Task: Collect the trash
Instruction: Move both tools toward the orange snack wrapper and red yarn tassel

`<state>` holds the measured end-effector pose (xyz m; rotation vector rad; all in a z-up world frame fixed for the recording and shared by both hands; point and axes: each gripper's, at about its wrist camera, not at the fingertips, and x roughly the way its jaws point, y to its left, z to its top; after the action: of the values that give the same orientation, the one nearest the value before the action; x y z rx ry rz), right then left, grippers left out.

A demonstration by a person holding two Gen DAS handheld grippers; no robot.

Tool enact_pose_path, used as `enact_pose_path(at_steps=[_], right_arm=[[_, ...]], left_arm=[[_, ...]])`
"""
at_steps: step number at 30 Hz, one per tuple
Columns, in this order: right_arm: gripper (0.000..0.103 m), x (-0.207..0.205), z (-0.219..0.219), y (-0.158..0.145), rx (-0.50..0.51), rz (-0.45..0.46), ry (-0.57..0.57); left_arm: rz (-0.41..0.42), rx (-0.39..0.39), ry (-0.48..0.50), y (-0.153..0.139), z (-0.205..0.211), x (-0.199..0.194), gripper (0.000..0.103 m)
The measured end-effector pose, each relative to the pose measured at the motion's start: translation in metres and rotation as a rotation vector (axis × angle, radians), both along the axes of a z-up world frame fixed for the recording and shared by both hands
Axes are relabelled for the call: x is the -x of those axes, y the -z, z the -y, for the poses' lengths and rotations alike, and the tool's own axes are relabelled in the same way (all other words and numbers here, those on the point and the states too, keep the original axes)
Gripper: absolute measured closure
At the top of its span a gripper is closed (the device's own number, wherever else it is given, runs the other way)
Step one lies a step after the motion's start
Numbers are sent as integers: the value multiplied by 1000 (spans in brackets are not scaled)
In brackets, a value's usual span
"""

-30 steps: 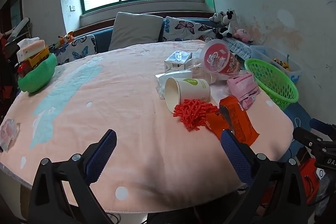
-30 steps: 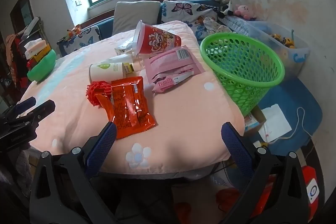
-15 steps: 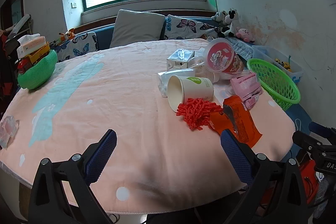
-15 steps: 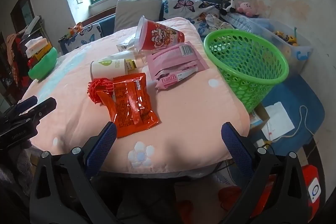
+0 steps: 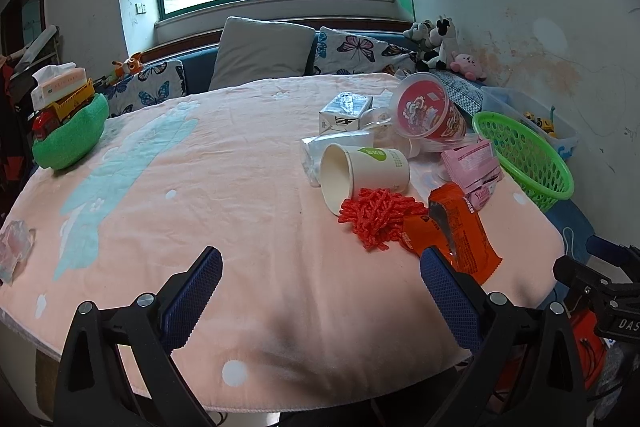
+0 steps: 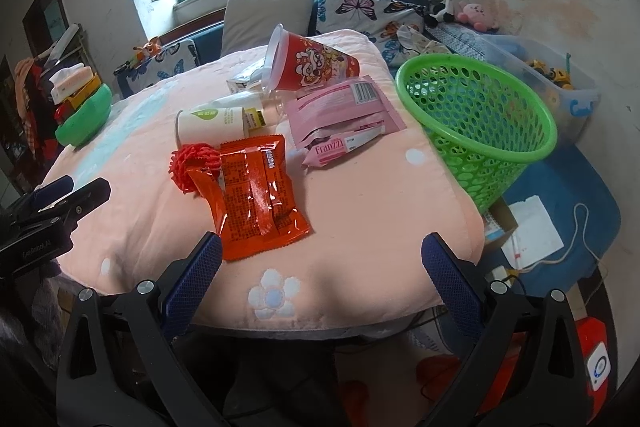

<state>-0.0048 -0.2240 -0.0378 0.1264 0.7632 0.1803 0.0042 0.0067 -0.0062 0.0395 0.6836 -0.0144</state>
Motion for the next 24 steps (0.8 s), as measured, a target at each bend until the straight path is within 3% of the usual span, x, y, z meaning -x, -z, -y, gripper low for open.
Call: enact_pose_path(at_steps=[24], right_arm=[[4, -13, -8, 2, 8, -8, -28]], left_arm=[[-16, -3, -2, 6, -9, -18, 7]])
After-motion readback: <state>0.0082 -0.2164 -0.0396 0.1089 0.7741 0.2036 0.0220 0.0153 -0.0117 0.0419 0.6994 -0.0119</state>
